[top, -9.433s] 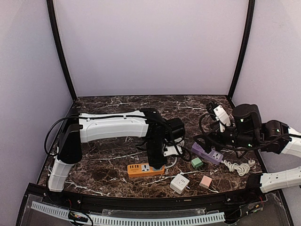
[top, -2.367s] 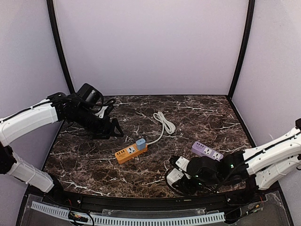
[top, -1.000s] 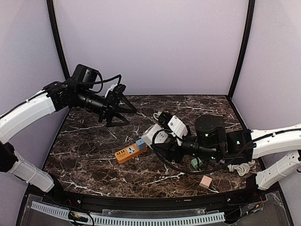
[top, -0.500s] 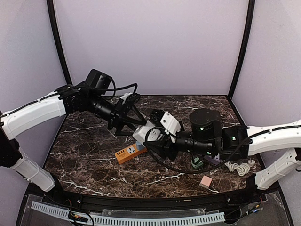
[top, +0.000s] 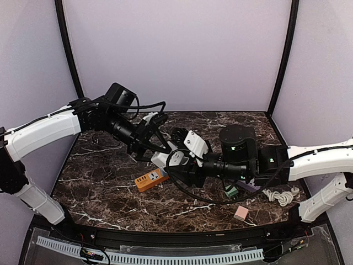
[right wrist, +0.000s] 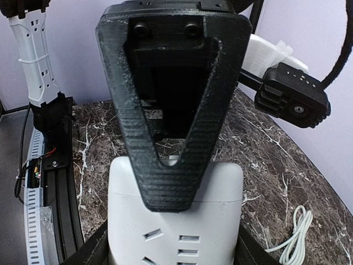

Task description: Insert the plug

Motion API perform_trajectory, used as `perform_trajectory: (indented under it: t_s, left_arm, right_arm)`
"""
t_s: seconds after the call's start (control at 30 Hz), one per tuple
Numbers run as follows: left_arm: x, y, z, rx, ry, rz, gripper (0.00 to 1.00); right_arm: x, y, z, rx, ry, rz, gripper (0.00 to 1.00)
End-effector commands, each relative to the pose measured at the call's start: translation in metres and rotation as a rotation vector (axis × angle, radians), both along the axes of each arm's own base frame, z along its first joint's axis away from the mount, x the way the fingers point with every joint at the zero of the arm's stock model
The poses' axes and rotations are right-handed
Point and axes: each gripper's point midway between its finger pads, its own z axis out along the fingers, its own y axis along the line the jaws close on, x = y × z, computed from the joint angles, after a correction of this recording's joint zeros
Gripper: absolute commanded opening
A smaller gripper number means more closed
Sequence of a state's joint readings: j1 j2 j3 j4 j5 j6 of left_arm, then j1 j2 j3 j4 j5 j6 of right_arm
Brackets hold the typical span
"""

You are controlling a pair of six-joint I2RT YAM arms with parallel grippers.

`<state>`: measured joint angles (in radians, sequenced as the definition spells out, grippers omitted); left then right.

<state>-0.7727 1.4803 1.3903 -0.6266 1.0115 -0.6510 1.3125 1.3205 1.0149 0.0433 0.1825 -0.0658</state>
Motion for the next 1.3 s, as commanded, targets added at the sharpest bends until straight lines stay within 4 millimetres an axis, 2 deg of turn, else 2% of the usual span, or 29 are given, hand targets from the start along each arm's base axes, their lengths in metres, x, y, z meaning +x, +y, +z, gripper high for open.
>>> perform_trajectory:
  t_s: [0.0, 0.27, 0.63, 0.7, 0.73, 0.8, 0.87, 0.93, 1.13, 1.27]
  left_arm:
    - [-0.009, 0.001, 0.003, 0.006, -0.019, -0.039, 0.72]
    - [-0.013, 0.002, -0.006, 0.045, -0.027, -0.052, 0.69]
    - [-0.010, 0.000, -0.012, 0.073, -0.048, -0.036, 0.54]
    - [-0.010, 0.000, -0.013, 0.076, -0.052, -0.034, 0.45]
    - [-0.010, -0.001, -0.013, 0.078, -0.053, -0.033, 0.31]
    - [-0.009, 0.000, -0.014, 0.083, -0.056, -0.029, 0.13]
    - [-0.008, 0.000, -0.015, 0.089, -0.061, -0.022, 0.03]
    - [-0.008, 0.001, -0.016, 0.094, -0.069, -0.016, 0.01]
    - [-0.008, 0.005, -0.015, 0.100, -0.091, -0.005, 0.01]
    - [-0.007, 0.007, -0.015, 0.108, -0.103, -0.001, 0.01]
  right_arm:
    - [0.002, 0.008, 0.019, 0.044, -0.005, 0.009, 0.00]
    - [0.003, 0.010, 0.015, 0.027, 0.008, 0.005, 0.00]
    - [0.004, 0.014, 0.010, 0.005, 0.027, 0.002, 0.00]
    - [0.006, 0.015, 0.011, 0.009, 0.030, -0.005, 0.00]
    - [0.006, 0.016, 0.011, 0.010, 0.032, -0.011, 0.00]
    - [0.008, 0.016, 0.011, 0.012, 0.037, -0.019, 0.01]
    - [0.009, 0.015, 0.011, 0.018, 0.045, -0.028, 0.11]
    - [0.008, 0.013, 0.009, 0.017, 0.056, -0.032, 0.22]
    - [0.007, 0.009, 0.006, 0.026, 0.091, -0.041, 0.67]
    - [0.008, -0.001, -0.002, 0.010, 0.103, -0.069, 0.80]
